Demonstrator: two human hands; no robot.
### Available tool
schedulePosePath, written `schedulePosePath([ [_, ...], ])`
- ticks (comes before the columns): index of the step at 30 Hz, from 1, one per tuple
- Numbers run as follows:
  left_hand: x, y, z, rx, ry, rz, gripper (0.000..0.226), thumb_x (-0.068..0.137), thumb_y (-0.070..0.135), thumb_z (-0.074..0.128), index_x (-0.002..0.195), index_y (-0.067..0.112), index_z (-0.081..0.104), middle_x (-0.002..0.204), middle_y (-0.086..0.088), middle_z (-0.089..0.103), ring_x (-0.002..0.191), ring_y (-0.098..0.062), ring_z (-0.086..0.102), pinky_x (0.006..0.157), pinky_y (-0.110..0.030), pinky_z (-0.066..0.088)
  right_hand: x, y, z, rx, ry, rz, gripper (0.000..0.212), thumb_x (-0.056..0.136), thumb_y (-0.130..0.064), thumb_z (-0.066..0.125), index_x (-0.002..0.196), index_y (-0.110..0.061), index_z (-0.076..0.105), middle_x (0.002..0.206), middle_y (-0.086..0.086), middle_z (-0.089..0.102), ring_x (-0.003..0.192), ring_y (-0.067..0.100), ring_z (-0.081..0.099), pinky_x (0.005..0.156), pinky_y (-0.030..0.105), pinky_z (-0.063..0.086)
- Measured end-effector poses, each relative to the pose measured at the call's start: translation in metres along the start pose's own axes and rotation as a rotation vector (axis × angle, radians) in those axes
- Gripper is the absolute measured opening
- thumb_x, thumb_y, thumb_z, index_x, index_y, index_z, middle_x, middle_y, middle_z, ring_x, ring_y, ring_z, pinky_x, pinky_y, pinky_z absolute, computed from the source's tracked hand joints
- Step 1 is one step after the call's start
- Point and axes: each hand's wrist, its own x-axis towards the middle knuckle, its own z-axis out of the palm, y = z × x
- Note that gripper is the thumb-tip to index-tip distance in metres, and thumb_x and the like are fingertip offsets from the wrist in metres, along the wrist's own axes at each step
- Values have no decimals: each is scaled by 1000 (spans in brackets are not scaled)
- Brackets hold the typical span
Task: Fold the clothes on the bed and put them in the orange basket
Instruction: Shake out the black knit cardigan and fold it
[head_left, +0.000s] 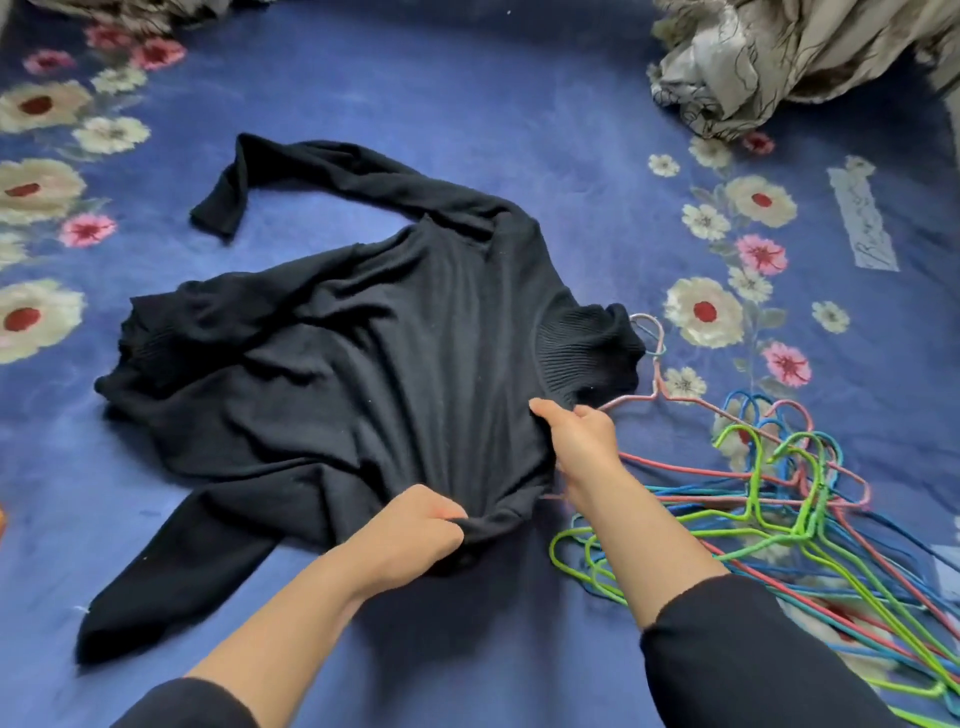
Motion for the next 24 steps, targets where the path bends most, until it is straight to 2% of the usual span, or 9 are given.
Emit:
schedulePosePath([
  [4, -32, 7, -10, 28, -121, -81, 16, 59, 8, 42, 57, 12, 27, 59, -2, 23, 59, -17, 18, 50, -30, 12, -37, -20, 7, 47, 18, -22, 15, 83, -13, 68, 73, -8, 57, 80, 8, 66, 75, 22, 59, 74, 37, 52],
  [6, -50, 17, -14, 163, -129, -87, 6, 66, 9, 45, 63, 5, 48, 58, -1, 36, 55, -15, 30, 48, -26, 23, -62, -26, 4, -23, 17, -74, 16, 84, -18, 65, 79, -3, 61, 80, 8, 66, 77, 22, 59, 74, 38, 52],
  [8, -73, 26, -17, 249, -91, -84, 20, 75, 10, 46, 77, 16, 66, 60, 6, 54, 57, -10, 46, 50, -16, 36, -85, -27, -2, -90, 5, -51, 37, 83, -34, 63, 96, 0, 64, 92, 9, 69, 90, 27, 64, 86, 46, 54],
  [11, -110, 38, -23, 115, 3, -110, 28, 85, 10, 47, 95, 23, 69, 77, 7, 65, 69, -8, 57, 49, -10, 38, -113, -24, -16, -215, -27, 34, 63, 81, -53, 50, 114, -1, 59, 113, 13, 66, 104, 34, 63, 93, 52, 51],
  [15, -146, 50, -19, -124, 154, -139, 22, 94, 22, 46, 98, 17, 67, 91, -1, 69, 72, -13, 59, 57, -17, 40, -168, -23, -30, -450, -101, -9, 53, 99, -37, 39, 124, 7, 54, 127, 19, 58, 116, 35, 56, 99, 47, 46],
  [17, -153, 56, -10, -253, 173, -213, 23, 95, 29, 45, 100, 16, 63, 98, -5, 68, 78, -19, 61, 66, -26, 45, -190, -20, -29, -540, -139, -72, 46, 101, -30, 37, 117, 8, 56, 117, 17, 59, 112, 34, 57, 96, 43, 47],
  [19, -154, 54, 1, -299, 184, -274, 22, 95, 31, 42, 97, 18, 59, 101, -7, 65, 87, -22, 64, 74, -31, 49, -204, -11, -27, -598, -179, -114, 35, 102, -29, 35, 102, -1, 55, 101, 14, 56, 98, 32, 58, 80, 43, 52],
  [21, -152, 47, 14, -299, 191, -317, 21, 96, 31, 41, 95, 19, 58, 101, -6, 63, 89, -23, 64, 79, -35, 51, -208, 4, -25, -661, -188, -151, 33, 101, -34, 34, 95, -6, 49, 94, 12, 51, 86, 27, 52, 69, 36, 46],
  [24, -151, 36, 35, -437, 164, -368, 21, 96, 32, 41, 103, 22, 59, 105, -4, 66, 93, -22, 67, 79, -33, 54, -208, 29, -32, -727, -163, -213, 38, 101, -40, 34, 86, -8, 49, 88, 13, 52, 82, 26, 50, 73, 36, 44],
])
